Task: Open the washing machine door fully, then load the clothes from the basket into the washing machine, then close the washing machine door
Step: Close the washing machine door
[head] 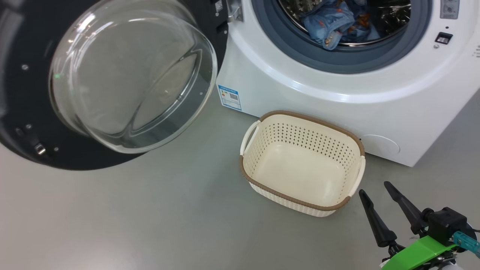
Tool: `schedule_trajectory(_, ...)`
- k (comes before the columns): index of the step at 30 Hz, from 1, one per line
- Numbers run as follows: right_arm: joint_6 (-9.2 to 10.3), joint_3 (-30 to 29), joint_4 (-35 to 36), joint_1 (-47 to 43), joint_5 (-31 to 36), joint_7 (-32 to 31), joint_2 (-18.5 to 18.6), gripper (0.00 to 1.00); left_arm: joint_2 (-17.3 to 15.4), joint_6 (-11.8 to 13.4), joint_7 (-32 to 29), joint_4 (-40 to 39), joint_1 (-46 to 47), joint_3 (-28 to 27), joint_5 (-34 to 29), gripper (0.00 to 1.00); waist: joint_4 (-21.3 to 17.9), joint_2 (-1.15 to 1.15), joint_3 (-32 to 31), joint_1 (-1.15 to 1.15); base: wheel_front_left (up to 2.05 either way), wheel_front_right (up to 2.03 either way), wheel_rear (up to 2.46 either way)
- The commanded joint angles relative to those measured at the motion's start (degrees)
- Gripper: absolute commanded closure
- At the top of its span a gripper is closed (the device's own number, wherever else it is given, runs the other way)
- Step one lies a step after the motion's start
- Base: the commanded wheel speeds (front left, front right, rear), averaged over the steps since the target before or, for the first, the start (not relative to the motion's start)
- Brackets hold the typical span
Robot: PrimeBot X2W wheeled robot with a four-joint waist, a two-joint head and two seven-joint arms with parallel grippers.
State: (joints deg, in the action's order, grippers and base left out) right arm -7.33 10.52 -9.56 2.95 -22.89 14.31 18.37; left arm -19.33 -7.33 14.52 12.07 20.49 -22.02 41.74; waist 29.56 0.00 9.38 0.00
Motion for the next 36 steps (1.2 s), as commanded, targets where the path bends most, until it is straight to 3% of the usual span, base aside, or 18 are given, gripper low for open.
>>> schedule_trajectory(1, -0.16, 0.9, 1.7, -0.4, 0.9, 0.7, 0.6, 0.00, -4.5, -0.1, -0.7, 0.2, 3.3, -1.4, 3.0, 1.00, -1.0, 0.00, 0.6, 0.00, 0.00, 0.00, 0.00)
schedule_trajectory(8, -0.16, 0.8, 2.2, 0.2, 1.2, 0.7, 1.2, 0.00, -14.1, -0.1, -9.8, 12.1, 12.4, 1.5, 22.1, 1.00, -3.1, 0.00, 2.1, 0.00, 0.00, 0.00, 0.00)
schedule_trajectory(15, -0.16, 0.8, 2.7, 0.8, 1.4, 0.7, 2.4, 0.00, -19.3, -0.1, -23.3, 22.7, 19.3, 4.4, 34.7, 1.00, -4.4, 0.00, 4.6, 0.00, 0.00, 0.00, 0.00)
schedule_trajectory(25, -0.16, 0.9, 3.7, 1.9, 1.6, 0.7, 4.3, 0.00, -24.0, -0.1, -34.8, 30.2, 23.6, 9.1, 38.1, 1.00, -5.9, 0.00, 8.1, 0.00, 0.00, 0.00, 0.00)
schedule_trajectory(29, -0.16, 0.6, 4.1, 2.2, 1.6, 0.7, 5.0, 0.00, -24.0, -0.1, -39.3, 31.2, 24.2, 10.9, 39.4, 1.00, -6.1, 0.00, 9.2, 0.00, 0.00, 0.00, 0.00)
schedule_trajectory(36, -0.16, 0.5, 4.2, 2.8, 1.7, 0.7, 5.7, 0.00, -23.7, -0.2, -41.1, 31.4, 24.6, 12.0, 40.4, 1.00, -6.2, 0.00, 10.1, 0.00, 0.00, 0.00, 0.00)
